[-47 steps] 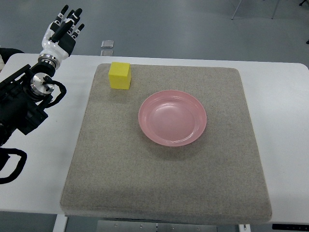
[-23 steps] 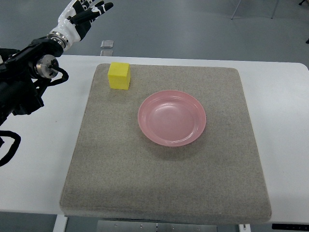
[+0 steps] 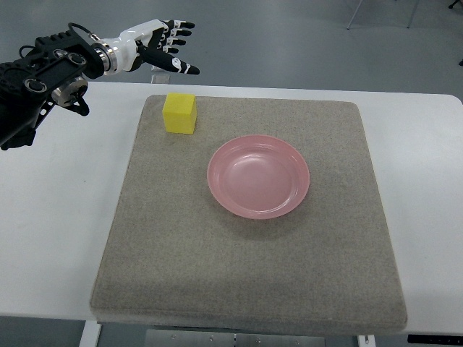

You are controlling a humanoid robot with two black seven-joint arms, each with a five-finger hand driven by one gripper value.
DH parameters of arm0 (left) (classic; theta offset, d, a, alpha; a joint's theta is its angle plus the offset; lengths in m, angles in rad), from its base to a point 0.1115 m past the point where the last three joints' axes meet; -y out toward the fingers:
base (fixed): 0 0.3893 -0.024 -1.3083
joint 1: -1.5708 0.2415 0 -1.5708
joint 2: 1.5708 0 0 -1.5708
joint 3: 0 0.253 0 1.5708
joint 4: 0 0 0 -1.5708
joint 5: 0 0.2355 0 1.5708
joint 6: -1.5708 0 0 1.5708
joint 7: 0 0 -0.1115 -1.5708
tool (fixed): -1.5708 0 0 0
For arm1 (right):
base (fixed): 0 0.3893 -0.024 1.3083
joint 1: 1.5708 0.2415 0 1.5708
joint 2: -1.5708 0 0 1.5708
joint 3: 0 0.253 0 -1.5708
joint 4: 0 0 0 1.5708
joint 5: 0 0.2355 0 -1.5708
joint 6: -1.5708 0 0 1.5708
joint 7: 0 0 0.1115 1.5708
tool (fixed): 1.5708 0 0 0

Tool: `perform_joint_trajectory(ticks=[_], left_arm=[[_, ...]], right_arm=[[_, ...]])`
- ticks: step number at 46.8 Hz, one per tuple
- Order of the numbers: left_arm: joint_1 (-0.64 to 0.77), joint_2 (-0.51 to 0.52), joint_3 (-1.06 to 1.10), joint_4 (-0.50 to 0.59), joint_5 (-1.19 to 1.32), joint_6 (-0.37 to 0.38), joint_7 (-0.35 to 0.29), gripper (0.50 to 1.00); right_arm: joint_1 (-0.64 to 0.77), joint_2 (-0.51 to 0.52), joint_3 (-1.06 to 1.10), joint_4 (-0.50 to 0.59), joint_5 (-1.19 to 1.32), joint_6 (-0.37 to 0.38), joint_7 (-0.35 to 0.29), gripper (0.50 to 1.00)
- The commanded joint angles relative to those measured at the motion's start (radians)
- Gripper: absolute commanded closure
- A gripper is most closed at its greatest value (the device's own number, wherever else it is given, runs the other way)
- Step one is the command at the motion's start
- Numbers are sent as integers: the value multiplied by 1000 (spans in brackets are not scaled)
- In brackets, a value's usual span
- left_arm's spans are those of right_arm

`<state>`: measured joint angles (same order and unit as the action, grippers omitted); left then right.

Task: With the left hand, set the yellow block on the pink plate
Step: 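Swing the left hand over the yellow cube, fingers pointing down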

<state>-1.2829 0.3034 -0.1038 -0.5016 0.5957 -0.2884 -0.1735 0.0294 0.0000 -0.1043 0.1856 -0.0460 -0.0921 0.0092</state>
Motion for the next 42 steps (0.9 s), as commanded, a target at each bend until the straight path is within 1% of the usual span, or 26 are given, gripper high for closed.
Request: perform_joint_trajectory(ticks=[1,4,7,11,19,23,28,42], left_arm=[[-6,16,9,-11,137,6,-14,538],[-6,28,9,-11,243,8,-24,549],[-12,29,9,-12,335,8,-52,561],[-18,31,9,-11,439,9,-96,561],[-16,28,9,-11,607,9,-136,570],[-10,23,10,-11,677,34,-161,585],[-6,20,25,-11,710,69,-162,583],[5,17,72,-12,700,64,-169,568]], right_arm=[[1,0,0,0,0,0,0,576],[0,0,0,0,0,0,0,576],[1,0,0,0,0,0,0,576],[0,0,0,0,0,0,0,576],[0,0,0,0,0,0,0,576],[0,0,0,0,0,0,0,576],[0,0,0,0,0,0,0,576],[0,0,0,0,0,0,0,576]])
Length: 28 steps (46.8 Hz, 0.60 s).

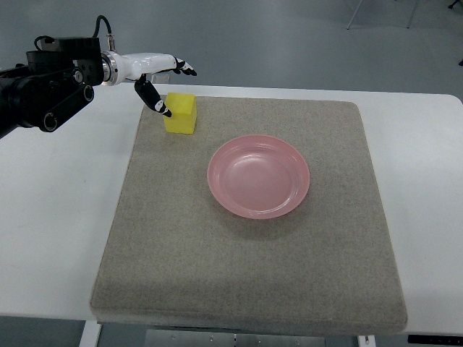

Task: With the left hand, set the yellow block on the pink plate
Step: 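Close the left hand's fingers around the yellow cube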

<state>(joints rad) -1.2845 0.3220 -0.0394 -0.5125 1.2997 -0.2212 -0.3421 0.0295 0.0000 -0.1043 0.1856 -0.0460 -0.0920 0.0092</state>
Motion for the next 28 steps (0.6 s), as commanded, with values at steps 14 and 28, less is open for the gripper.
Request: perform_joint_trajectory(ticks=[14,28], left_arm=[[45,-26,10,2,-2,2,-2,551],[51,-26,9,3,3,11,-31,544]], right_arm=[[0,0,0,0,0,0,0,576],[0,0,0,0,0,0,0,576]])
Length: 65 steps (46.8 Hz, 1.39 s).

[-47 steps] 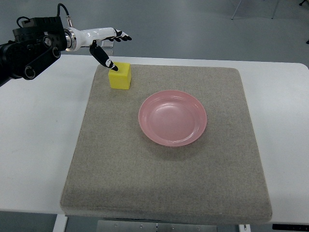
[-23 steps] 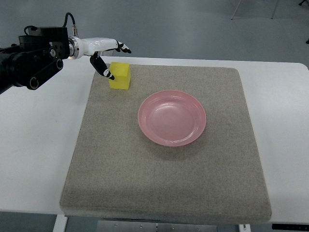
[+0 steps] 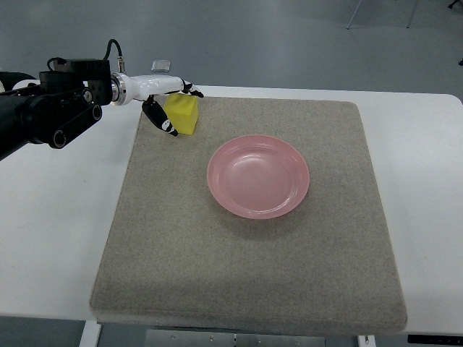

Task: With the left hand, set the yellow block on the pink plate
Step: 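Close the left hand's fingers around the yellow cube, then carry the yellow cube with the left hand onto the pink plate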

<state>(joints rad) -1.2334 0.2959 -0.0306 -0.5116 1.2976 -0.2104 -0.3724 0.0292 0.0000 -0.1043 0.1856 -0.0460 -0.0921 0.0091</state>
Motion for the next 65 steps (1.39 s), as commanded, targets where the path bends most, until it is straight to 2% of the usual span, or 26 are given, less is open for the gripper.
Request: perform_joint_trajectory(ticks=[1,11,16,22,26,29,31,40,44,65], left_arm=[[0,0,1,2,5,0,1,544],[-1,0,1,10,6,0,1,559],[-1,0,1,12,6,0,1,594],[-1,0,1,13,6,2,3,669],[-1,0,3,13,6,6,3,688],[-1,0,3,15,8,6,4,741],[-1,0,3,15,8,6,4,797],[-3,0,3,15,8,6,7,879],[-3,2,1,16,8,8,7,943],[-37,9,-12,-18,-6,36,10,945]], right_arm=[[0,0,0,0,0,0,0,576],[0,0,0,0,0,0,0,576],[0,0,0,0,0,0,0,576],[0,0,0,0,0,0,0,576],[0,0,0,0,0,0,0,576],[0,0,0,0,0,0,0,576],[0,0,0,0,0,0,0,576],[0,0,0,0,0,0,0,576],[0,0,0,0,0,0,0,576],[0,0,0,0,0,0,0,576]])
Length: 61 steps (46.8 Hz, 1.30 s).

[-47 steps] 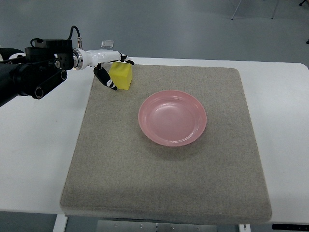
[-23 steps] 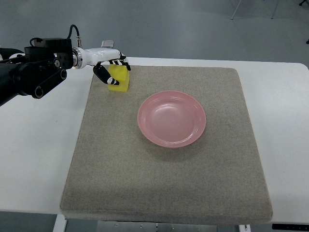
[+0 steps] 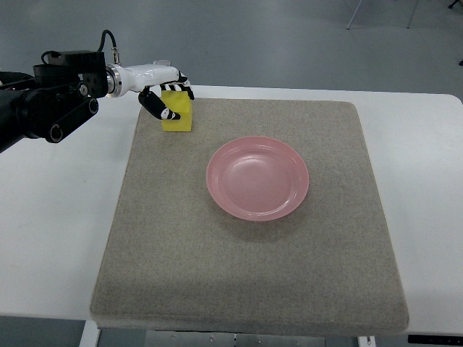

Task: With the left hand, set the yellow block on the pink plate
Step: 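Carry the yellow cube with the left hand onto the pink plate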

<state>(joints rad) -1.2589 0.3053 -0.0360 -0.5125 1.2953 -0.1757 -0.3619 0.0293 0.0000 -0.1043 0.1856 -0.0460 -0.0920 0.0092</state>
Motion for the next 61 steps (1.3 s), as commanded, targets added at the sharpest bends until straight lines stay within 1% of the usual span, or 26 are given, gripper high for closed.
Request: perform_joint_trajectory(ticks=[1,4,10,14,25,36,40,46,56,61], left_arm=[[-14,0,-7,-26,-7,1,0,945],[-19,3,-12,-73,-11,5,-2,943],[-23,26,-12,-193,-8,57,-3,939],[-25,32,-12,-264,-5,74,-3,937],[-31,29,-9,-405,7,73,-3,922],[-34,5,4,-423,18,62,-3,911],[-31,-9,7,-425,22,61,-2,883],[-20,-32,10,-423,27,61,0,883],[-17,-35,51,-431,32,61,0,883],[-17,-37,57,-431,32,61,0,872]], right_arm=[[1,0,0,0,0,0,0,576],[0,0,0,0,0,0,0,576],[1,0,0,0,0,0,0,576],[0,0,0,0,0,0,0,576],[0,0,0,0,0,0,0,576],[0,0,0,0,0,0,0,576],[0,0,0,0,0,0,0,576],[1,0,0,0,0,0,0,576],[1,0,0,0,0,0,0,576],[0,0,0,0,0,0,0,576]])
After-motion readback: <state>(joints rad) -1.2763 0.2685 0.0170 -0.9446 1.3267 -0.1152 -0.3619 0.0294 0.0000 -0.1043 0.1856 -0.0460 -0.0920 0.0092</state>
